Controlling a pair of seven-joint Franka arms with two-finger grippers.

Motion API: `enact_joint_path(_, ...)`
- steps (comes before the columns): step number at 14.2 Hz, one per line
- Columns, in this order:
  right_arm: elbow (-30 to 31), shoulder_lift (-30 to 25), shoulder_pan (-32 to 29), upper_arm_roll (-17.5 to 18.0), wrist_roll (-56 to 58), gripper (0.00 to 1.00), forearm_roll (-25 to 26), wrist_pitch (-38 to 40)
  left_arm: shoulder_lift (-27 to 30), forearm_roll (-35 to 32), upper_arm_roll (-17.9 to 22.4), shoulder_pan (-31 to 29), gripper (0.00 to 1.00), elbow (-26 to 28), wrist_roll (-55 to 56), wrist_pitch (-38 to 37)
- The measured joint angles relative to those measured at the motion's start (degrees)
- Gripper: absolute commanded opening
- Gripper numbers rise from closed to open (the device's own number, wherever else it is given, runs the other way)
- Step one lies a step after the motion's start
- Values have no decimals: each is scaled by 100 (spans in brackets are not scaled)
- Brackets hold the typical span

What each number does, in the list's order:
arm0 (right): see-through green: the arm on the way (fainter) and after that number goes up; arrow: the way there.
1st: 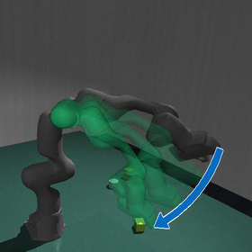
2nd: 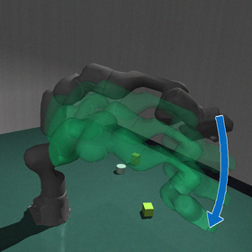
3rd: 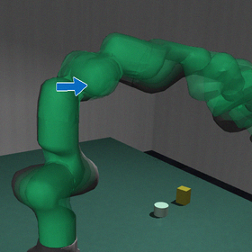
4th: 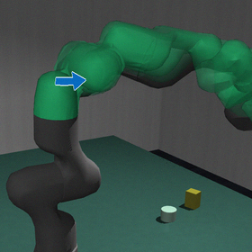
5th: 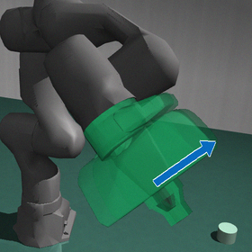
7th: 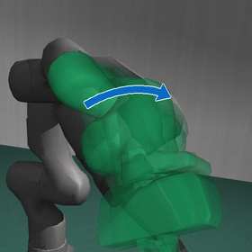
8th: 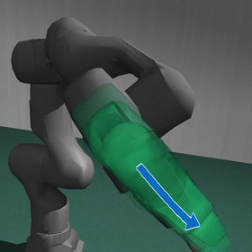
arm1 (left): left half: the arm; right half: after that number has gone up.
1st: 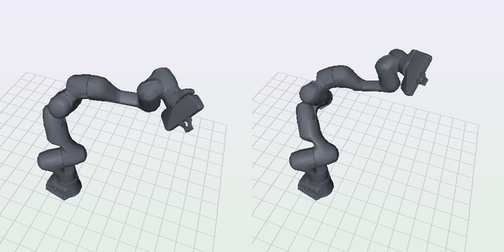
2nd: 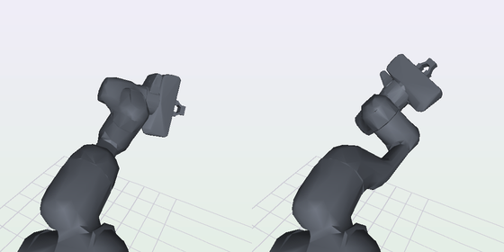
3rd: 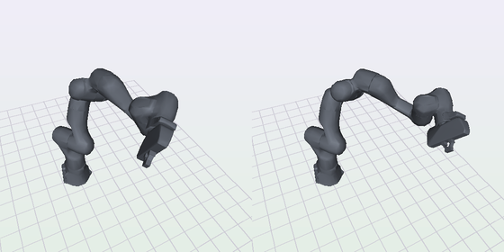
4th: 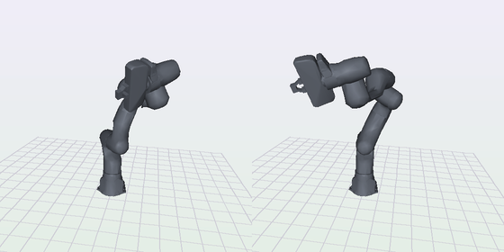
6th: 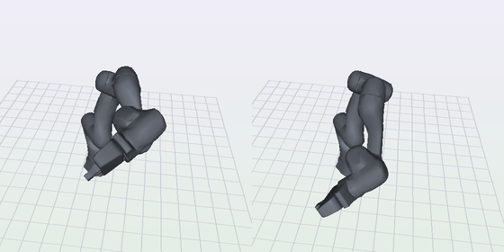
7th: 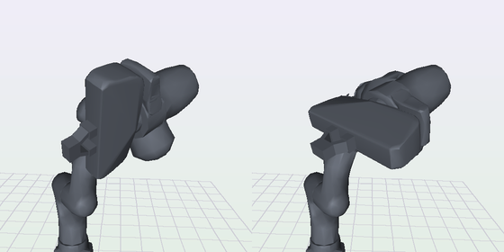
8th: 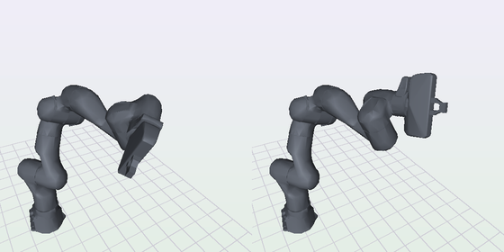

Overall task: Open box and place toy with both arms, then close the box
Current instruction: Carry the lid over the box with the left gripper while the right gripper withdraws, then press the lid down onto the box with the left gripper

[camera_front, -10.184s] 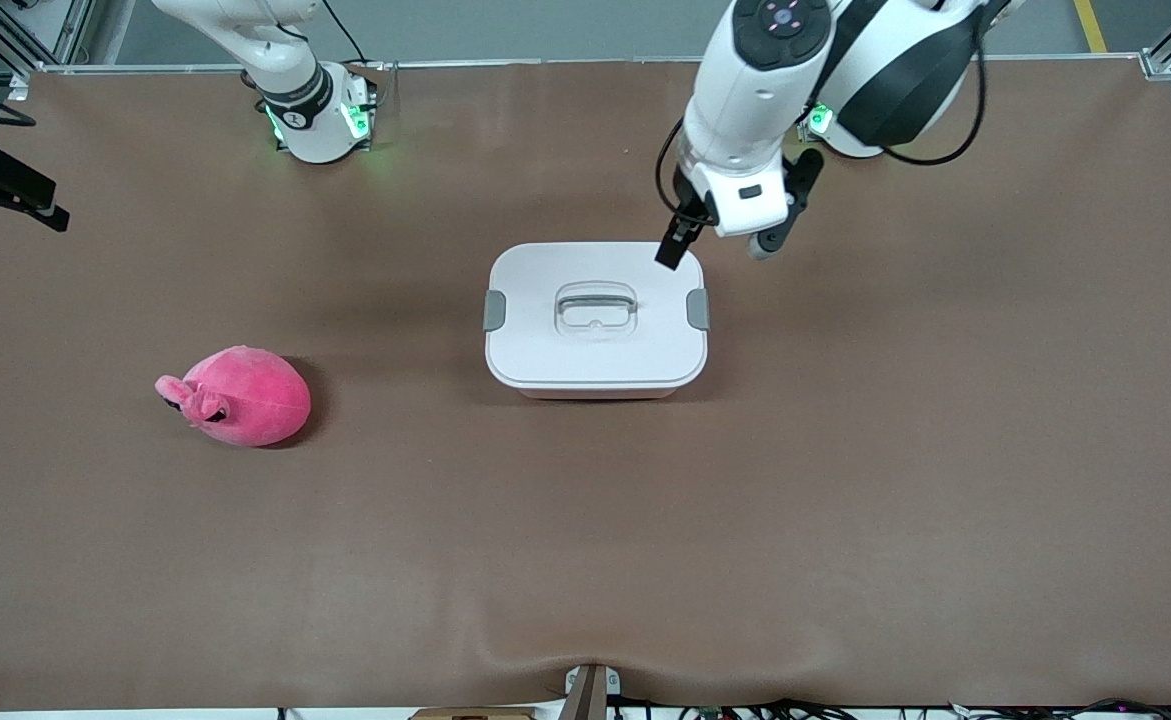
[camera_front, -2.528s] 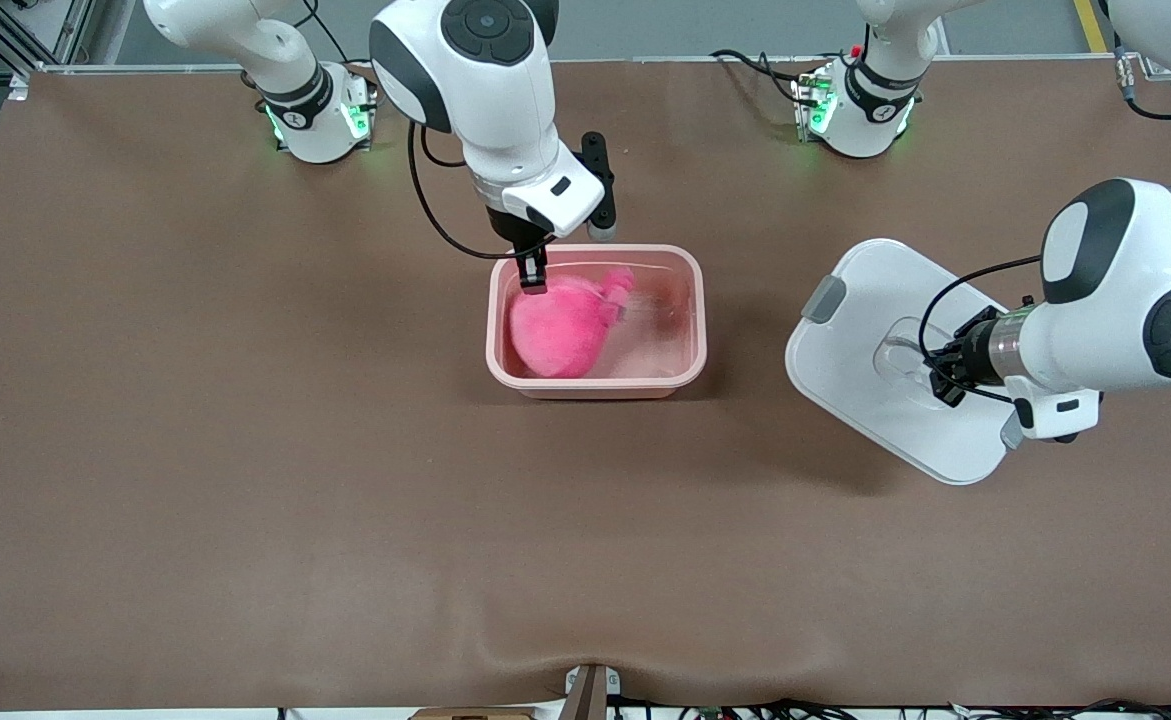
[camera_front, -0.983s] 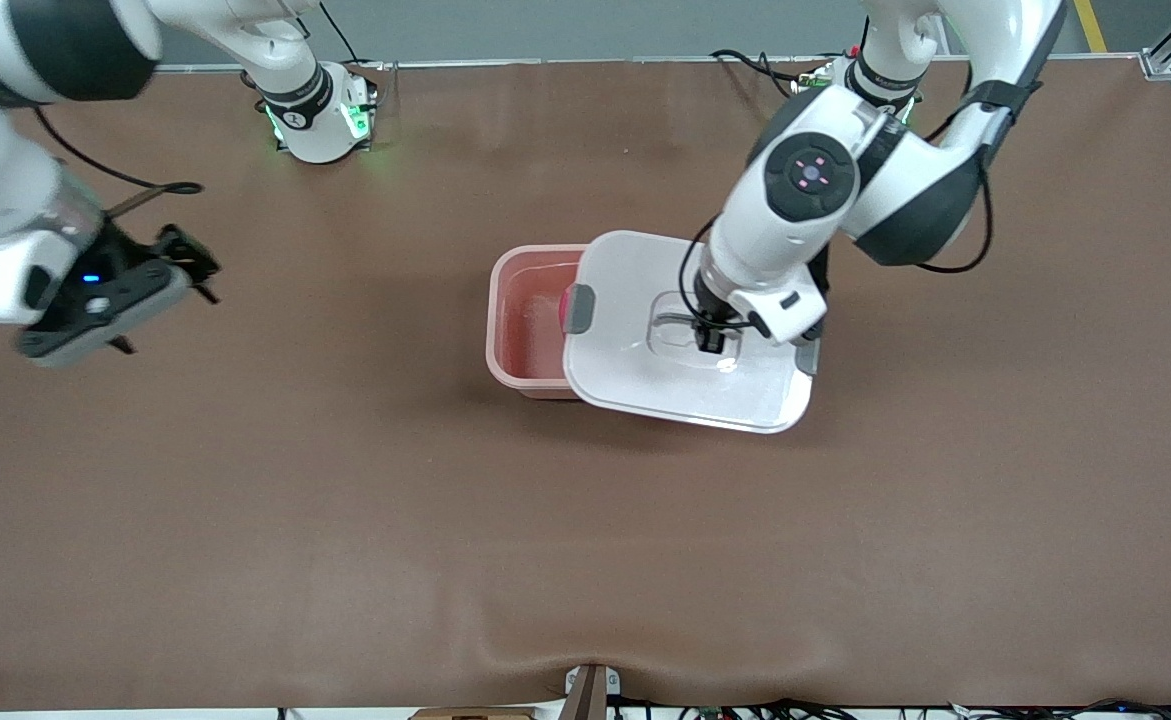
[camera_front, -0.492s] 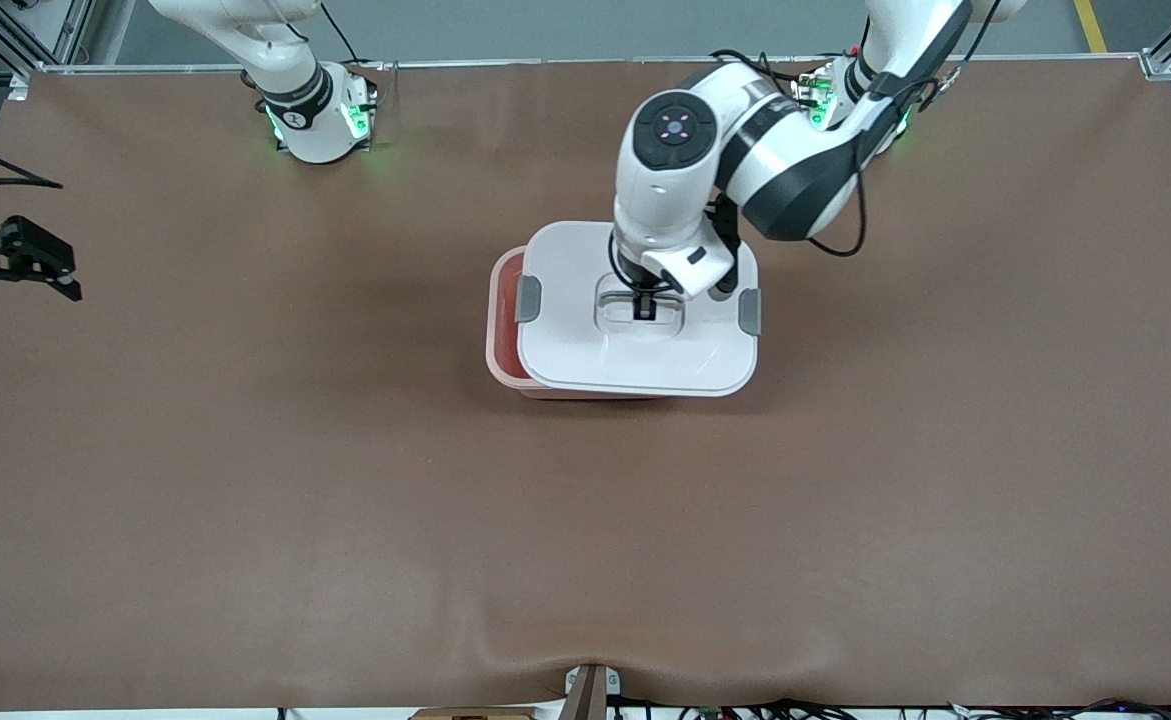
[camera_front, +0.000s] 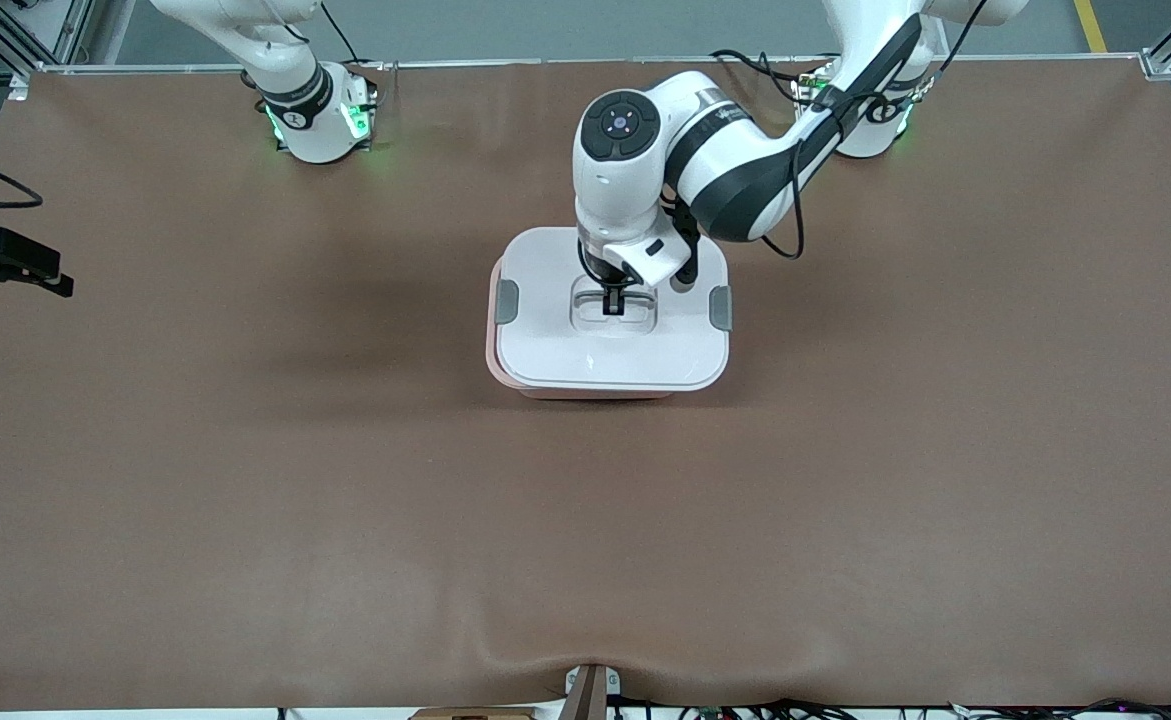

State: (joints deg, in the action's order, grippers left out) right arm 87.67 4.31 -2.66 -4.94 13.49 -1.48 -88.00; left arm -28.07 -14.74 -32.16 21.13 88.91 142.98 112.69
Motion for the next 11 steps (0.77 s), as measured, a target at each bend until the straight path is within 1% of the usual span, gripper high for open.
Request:
enact_joint_path(4,64,-11,35,-79,-8,100,-2,20,-123,-305,8,130,0,-12,119,136)
enact_joint_path(11,64,-39,139,-82,-15,100,-3,74,-253,-377,13,188,0,-27,378,357)
